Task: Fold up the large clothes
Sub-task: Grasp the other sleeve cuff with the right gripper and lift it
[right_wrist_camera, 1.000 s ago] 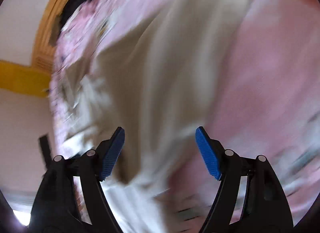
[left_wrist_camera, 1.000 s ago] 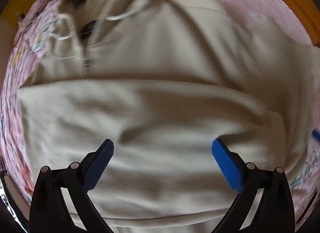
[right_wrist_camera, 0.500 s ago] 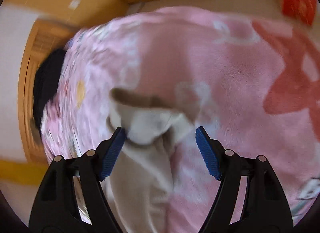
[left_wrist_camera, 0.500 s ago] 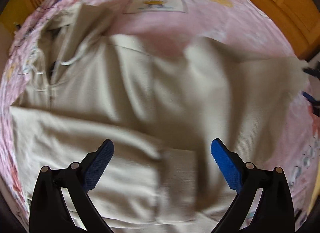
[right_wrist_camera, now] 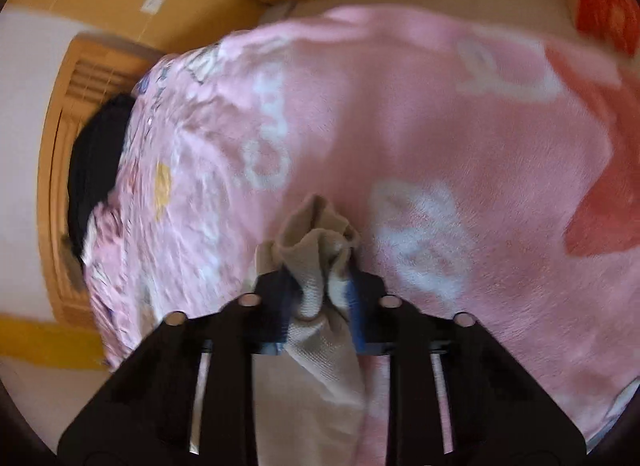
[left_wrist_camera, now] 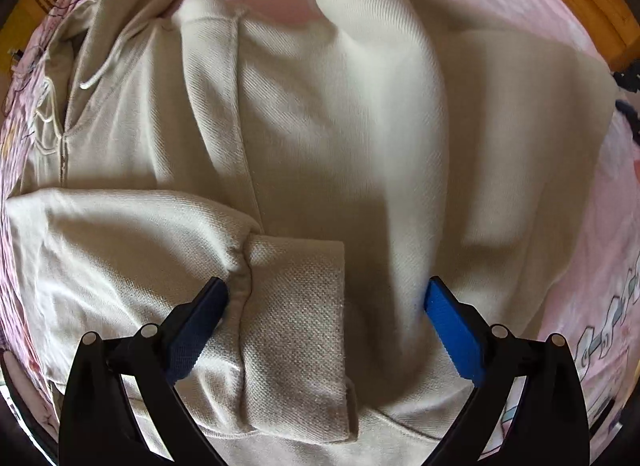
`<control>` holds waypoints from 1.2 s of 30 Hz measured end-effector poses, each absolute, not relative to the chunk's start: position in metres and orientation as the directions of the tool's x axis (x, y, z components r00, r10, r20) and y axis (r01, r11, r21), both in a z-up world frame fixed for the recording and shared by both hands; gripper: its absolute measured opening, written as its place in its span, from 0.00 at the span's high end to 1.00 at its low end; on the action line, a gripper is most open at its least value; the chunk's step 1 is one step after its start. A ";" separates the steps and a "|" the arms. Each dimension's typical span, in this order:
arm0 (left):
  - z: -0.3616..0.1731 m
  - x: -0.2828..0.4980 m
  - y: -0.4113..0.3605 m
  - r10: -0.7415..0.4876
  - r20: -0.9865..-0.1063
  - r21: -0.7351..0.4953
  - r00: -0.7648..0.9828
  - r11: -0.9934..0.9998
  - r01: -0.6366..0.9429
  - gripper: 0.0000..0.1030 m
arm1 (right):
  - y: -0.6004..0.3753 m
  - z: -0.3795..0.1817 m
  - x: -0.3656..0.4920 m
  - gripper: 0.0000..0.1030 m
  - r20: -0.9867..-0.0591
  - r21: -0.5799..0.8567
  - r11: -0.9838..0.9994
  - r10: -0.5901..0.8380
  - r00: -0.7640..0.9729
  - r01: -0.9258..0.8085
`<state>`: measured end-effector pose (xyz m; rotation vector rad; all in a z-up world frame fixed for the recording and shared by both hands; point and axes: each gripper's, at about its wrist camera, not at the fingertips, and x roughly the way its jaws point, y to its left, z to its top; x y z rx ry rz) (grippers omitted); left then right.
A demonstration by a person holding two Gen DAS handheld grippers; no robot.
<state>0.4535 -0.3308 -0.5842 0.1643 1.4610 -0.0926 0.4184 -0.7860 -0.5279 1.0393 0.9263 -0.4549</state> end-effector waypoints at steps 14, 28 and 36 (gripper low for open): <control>-0.615 0.462 -0.325 -0.007 -0.989 0.029 0.149 0.970 0.240 0.06 | -0.773 -0.366 0.369 0.86 -0.704 0.495 0.682 -0.049 0.708 0.539; -0.547 0.447 -0.196 -0.264 -0.953 -0.243 0.146 0.959 0.149 0.07 | -0.585 -0.203 0.340 0.88 -0.537 0.364 0.892 -0.035 0.843 0.269; -0.516 0.436 -0.027 -0.066 -0.962 -0.087 0.266 0.994 -0.065 0.07 | -0.351 -0.192 0.369 0.88 -0.442 0.423 0.899 0.317 0.839 -0.117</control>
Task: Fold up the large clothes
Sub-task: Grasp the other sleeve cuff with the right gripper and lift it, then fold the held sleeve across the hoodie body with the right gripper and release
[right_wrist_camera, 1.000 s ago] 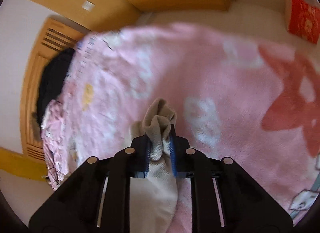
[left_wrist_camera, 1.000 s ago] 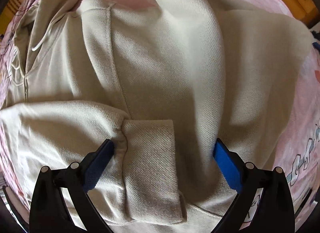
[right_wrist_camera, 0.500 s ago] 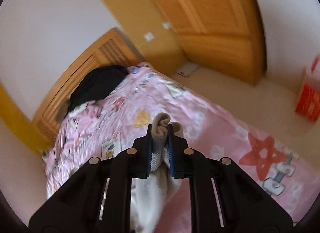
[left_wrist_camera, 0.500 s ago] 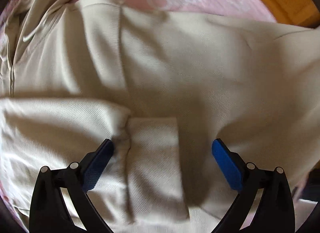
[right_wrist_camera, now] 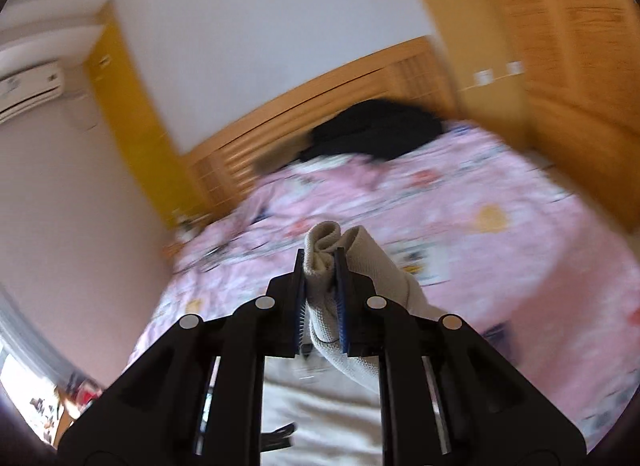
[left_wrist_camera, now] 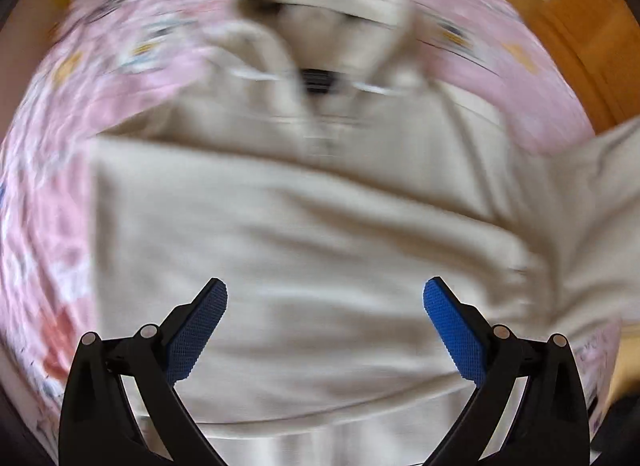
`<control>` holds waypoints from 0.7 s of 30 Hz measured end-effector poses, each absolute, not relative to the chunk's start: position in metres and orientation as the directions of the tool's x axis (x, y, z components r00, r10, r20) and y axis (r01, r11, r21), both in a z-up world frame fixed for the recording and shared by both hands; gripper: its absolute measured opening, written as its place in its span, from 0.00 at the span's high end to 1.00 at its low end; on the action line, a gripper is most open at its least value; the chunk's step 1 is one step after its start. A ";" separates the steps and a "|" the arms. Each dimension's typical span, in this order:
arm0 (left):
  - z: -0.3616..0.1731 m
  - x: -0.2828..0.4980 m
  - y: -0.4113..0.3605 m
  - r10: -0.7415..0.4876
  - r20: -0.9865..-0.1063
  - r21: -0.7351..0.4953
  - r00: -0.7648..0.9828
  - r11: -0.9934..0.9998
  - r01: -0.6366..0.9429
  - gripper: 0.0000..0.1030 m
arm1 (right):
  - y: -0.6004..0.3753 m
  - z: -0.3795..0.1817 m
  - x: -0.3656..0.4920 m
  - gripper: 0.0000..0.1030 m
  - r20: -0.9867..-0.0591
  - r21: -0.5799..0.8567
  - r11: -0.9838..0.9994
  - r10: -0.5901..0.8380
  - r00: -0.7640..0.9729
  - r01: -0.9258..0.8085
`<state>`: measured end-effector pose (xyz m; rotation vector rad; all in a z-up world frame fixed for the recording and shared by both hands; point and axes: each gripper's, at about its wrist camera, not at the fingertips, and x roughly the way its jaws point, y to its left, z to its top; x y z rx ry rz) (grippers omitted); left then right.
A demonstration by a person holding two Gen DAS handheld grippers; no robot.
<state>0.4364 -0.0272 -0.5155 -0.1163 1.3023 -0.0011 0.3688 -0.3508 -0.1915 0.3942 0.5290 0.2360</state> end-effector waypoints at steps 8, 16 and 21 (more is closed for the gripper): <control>-0.527 0.420 0.159 0.016 -0.969 -0.046 0.247 0.969 -0.244 0.07 | -0.112 -0.328 0.377 0.88 -0.580 0.441 0.851 0.513 0.633 -0.285; -0.580 0.393 0.237 -0.034 -0.984 -0.089 0.176 0.946 -0.313 0.08 | -0.020 -0.444 0.370 0.87 -0.709 0.386 0.882 0.470 0.525 -0.269; -0.595 0.376 0.265 -0.054 -0.988 -0.106 0.144 0.916 -0.387 0.08 | 0.022 -0.503 0.358 0.86 -0.780 0.313 0.920 0.391 0.489 -0.237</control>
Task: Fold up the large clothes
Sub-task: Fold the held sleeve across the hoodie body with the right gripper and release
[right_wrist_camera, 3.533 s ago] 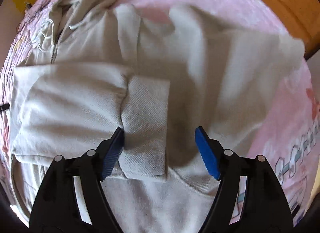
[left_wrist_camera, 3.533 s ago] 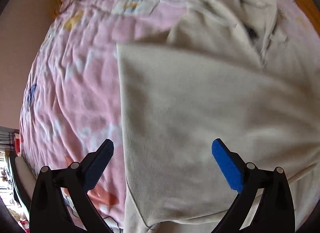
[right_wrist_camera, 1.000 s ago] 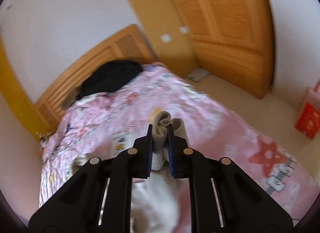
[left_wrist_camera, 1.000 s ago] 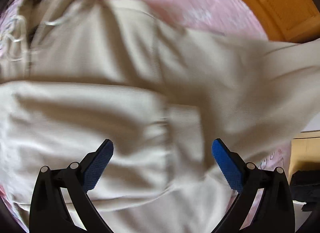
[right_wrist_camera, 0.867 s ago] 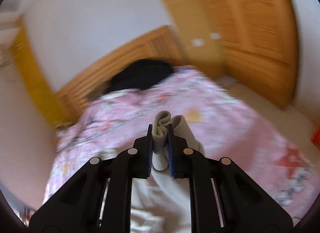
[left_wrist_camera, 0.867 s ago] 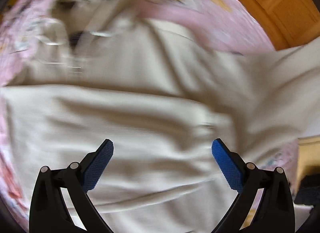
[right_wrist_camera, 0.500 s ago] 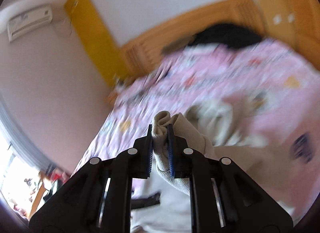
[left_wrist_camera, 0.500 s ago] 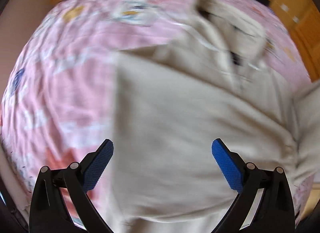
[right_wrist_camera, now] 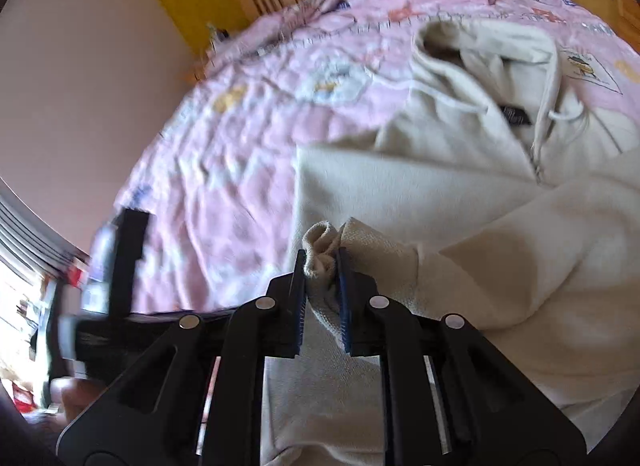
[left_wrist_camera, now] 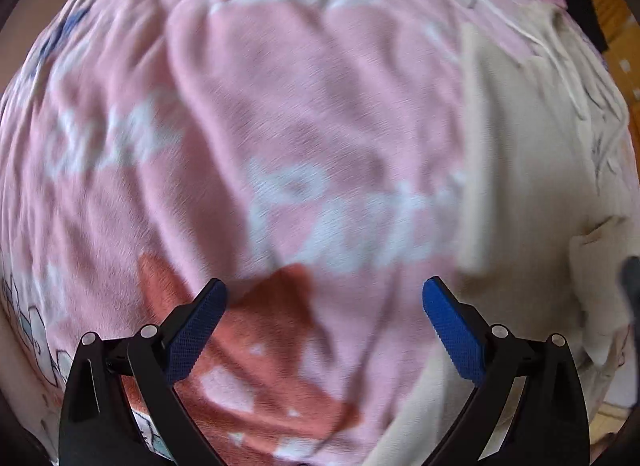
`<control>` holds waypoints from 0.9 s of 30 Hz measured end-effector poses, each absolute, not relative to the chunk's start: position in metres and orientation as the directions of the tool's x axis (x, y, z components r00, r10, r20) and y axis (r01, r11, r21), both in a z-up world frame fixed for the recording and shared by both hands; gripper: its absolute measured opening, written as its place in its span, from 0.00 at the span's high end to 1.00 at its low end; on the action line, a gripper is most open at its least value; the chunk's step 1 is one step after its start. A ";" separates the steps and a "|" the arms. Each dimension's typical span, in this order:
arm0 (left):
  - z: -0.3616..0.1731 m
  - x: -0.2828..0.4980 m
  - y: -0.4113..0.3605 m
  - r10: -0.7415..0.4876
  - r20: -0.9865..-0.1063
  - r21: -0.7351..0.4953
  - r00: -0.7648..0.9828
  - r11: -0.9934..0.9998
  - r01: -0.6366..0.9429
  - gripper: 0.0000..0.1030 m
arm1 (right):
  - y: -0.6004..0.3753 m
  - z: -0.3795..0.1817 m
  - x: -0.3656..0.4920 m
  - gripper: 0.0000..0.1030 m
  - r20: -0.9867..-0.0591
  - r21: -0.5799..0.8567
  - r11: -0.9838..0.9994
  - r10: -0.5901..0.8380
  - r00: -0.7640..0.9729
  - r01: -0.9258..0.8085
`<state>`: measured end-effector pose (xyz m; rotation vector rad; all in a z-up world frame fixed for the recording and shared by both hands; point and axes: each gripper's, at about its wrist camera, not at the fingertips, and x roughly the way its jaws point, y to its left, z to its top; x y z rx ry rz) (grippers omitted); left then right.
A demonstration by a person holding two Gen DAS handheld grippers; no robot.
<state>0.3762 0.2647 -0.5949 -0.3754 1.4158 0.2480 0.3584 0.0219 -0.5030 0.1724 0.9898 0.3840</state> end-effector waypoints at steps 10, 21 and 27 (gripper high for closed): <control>-0.562 0.358 0.270 0.009 -0.994 -0.030 0.108 0.935 -0.355 0.08 | 0.058 -0.518 0.298 0.57 -0.829 0.279 0.909 0.390 0.401 -0.310; -0.509 0.398 0.171 -0.096 -0.989 -0.117 0.115 0.974 -0.192 0.08 | -0.192 -0.526 0.245 0.42 -0.730 0.676 0.641 0.515 0.449 0.365; -0.539 0.420 0.122 -0.077 -0.997 -0.075 -0.001 0.978 -0.194 0.08 | -0.213 -0.571 0.277 0.42 -0.646 0.763 0.487 0.594 0.479 0.425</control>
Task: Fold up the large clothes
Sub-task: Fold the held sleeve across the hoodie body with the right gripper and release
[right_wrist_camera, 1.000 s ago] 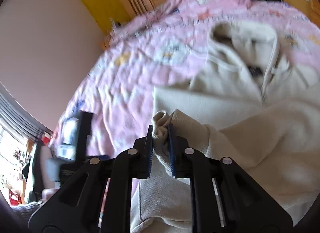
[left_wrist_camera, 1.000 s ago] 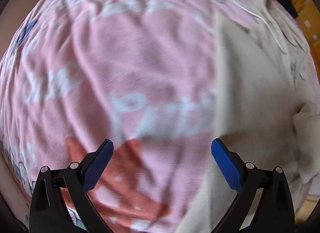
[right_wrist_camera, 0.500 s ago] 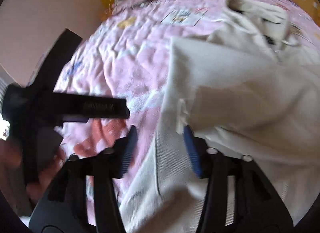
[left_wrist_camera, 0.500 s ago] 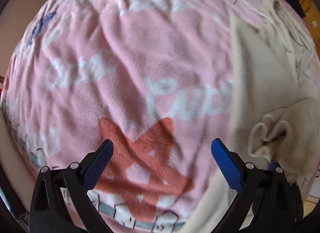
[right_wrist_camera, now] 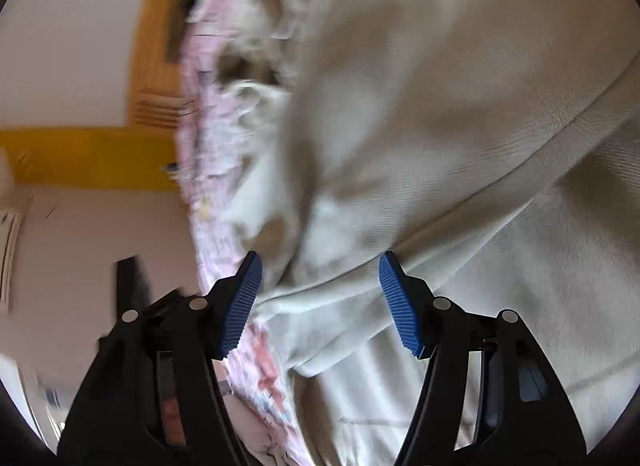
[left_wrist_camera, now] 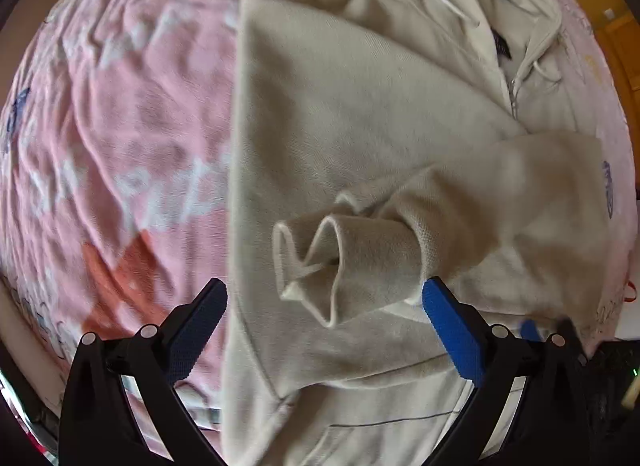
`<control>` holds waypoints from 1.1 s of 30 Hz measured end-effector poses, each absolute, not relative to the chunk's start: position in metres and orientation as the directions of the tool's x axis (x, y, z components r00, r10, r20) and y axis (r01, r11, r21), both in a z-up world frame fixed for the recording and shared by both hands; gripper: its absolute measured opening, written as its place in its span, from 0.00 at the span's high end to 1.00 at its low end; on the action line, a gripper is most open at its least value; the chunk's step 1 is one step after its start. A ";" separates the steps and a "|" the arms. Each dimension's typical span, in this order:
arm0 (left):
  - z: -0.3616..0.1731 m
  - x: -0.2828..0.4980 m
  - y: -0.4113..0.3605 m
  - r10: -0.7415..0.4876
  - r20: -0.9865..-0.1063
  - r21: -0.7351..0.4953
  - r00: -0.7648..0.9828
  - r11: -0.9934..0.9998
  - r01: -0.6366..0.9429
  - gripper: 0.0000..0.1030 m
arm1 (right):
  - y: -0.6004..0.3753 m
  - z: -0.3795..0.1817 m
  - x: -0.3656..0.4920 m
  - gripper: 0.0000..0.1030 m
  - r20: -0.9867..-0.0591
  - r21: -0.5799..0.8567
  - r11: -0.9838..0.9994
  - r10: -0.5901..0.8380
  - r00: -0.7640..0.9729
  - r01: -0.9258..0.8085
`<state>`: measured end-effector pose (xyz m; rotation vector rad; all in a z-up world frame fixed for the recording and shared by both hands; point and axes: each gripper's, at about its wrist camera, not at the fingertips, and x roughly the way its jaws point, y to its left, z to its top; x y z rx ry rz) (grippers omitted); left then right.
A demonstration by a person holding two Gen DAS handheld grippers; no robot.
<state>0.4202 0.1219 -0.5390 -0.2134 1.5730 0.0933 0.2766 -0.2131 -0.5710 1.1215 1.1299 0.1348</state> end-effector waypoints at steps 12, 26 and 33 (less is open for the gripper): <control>-0.537 0.511 0.126 0.189 -0.979 0.174 0.076 0.969 -0.174 0.08 | -0.211 -0.559 0.266 1.00 -0.788 0.611 0.680 0.471 0.396 0.405; -0.537 0.446 0.125 0.110 -0.993 0.105 0.052 0.991 -0.084 0.08 | -0.148 -0.578 0.280 0.37 -0.506 0.847 0.322 0.735 0.452 0.423; -0.530 0.454 0.147 -0.057 -0.997 -0.063 0.049 0.987 -0.145 0.08 | -0.122 -0.614 0.301 0.38 -0.569 0.775 0.271 0.692 0.445 0.571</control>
